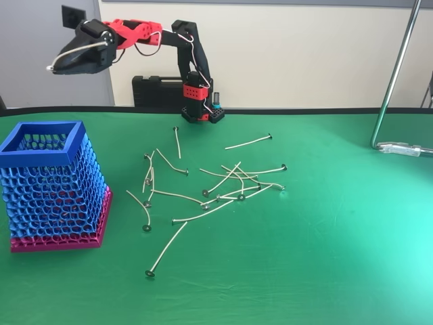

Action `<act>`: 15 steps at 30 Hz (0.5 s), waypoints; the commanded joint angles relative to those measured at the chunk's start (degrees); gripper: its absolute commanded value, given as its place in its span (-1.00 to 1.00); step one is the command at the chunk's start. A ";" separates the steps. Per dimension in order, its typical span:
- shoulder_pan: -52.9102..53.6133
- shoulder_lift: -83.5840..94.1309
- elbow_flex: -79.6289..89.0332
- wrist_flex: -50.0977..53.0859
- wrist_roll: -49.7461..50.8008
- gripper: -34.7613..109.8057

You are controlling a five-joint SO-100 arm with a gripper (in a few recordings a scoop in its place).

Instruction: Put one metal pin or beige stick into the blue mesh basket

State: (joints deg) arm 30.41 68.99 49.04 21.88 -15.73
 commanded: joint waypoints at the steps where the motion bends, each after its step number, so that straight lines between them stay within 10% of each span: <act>1: 0.70 -1.14 -3.25 -3.16 -1.14 -0.51; 15: 2.81 -9.58 -4.75 -10.90 -5.19 -0.51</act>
State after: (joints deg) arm 32.43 59.24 47.20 12.57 -20.30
